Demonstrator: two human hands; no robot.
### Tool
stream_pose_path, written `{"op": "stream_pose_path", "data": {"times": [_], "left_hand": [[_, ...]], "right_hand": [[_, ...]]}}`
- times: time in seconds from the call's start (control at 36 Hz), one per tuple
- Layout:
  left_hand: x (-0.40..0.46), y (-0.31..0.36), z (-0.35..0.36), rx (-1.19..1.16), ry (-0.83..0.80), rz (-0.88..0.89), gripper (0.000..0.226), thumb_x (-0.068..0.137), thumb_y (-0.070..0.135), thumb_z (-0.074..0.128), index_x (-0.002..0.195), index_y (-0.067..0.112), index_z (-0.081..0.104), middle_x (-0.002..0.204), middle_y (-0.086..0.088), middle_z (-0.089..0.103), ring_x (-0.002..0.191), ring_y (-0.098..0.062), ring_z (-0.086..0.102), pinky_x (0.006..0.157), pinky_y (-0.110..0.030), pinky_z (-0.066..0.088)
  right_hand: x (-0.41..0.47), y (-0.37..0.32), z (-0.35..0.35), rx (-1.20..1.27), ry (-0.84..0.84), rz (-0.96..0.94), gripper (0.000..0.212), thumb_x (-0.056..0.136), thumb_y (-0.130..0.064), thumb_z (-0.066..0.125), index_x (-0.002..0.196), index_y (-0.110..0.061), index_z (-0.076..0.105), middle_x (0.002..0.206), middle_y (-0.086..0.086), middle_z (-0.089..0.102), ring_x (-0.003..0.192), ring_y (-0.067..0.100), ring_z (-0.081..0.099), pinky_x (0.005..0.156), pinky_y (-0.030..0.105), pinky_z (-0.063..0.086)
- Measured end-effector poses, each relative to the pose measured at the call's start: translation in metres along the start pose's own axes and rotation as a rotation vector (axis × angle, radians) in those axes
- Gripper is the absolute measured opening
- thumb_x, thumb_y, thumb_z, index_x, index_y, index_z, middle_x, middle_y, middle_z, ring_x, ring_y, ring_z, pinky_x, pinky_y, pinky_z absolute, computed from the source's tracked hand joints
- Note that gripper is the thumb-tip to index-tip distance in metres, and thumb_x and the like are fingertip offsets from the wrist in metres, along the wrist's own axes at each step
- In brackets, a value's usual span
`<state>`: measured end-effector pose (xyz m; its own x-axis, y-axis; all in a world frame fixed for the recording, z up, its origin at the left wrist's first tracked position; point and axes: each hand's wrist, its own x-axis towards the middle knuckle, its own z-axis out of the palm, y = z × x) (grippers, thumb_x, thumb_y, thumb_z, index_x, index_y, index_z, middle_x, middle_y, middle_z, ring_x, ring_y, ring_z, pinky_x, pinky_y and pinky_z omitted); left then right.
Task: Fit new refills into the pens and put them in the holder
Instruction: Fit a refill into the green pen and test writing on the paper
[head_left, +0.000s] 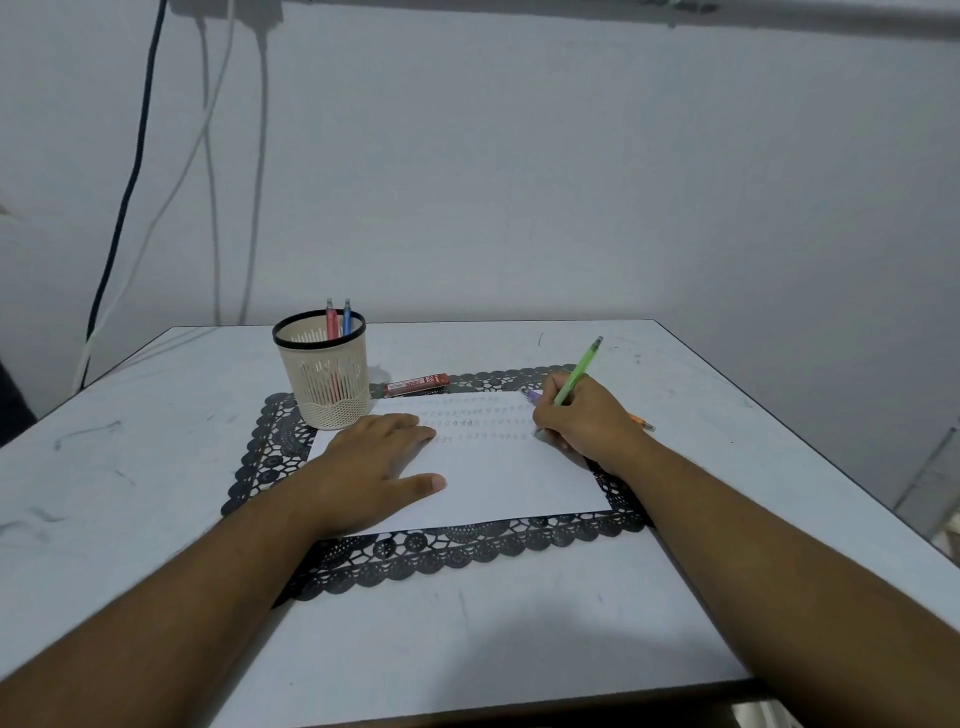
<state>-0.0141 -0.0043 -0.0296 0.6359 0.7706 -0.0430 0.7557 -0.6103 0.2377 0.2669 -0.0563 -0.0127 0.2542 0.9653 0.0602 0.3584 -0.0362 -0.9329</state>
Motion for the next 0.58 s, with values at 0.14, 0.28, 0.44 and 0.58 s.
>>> {"op": "stream_pose_path", "data": {"times": [0.14,0.28,0.44,0.58], "left_hand": [[-0.0005,0.0003,-0.0017,0.02,-0.015,-0.002,0.102,0.076,0.094,0.02,0.161,0.037,0.023,0.169,0.009,0.016,0.154,-0.016,0.008,0.126,-0.04,0.012],[-0.0024,0.0026,-0.0028,0.009,-0.009,-0.011,0.08,0.092,0.075,0.035,0.161,0.037,0.022,0.169,0.01,0.014,0.155,-0.014,0.005,0.126,-0.038,0.01],[-0.0037,0.0053,-0.0046,0.03,-0.03,-0.017,0.088,0.086,0.08,0.029,0.161,0.036,0.021,0.169,0.009,0.014,0.155,-0.015,0.005,0.126,-0.038,0.009],[-0.0048,0.0054,-0.0053,-0.001,-0.027,-0.021,0.089,0.086,0.084,0.03,0.161,0.037,0.022,0.169,0.01,0.014,0.155,-0.015,0.005,0.126,-0.038,0.009]], "right_hand": [[0.0004,0.0011,0.0,0.002,-0.019,-0.004,0.032,0.091,0.0,0.067,0.066,-0.017,0.055,0.067,0.013,0.062,0.057,0.013,0.064,0.063,0.032,0.058],[-0.0006,-0.0011,0.0014,-0.007,-0.01,-0.014,0.03,0.092,-0.001,0.067,0.069,-0.016,0.055,0.065,0.012,0.062,0.056,0.014,0.064,0.054,0.028,0.051],[-0.0006,-0.0012,0.0006,-0.001,0.017,0.0,0.023,0.091,0.003,0.064,0.075,-0.01,0.054,0.074,0.019,0.06,0.053,0.015,0.059,0.044,0.02,0.045],[-0.0024,-0.001,-0.0007,-0.005,-0.048,-0.007,0.028,0.092,0.0,0.066,0.071,-0.013,0.055,0.067,0.012,0.063,0.055,0.011,0.065,0.052,0.025,0.051]]}}
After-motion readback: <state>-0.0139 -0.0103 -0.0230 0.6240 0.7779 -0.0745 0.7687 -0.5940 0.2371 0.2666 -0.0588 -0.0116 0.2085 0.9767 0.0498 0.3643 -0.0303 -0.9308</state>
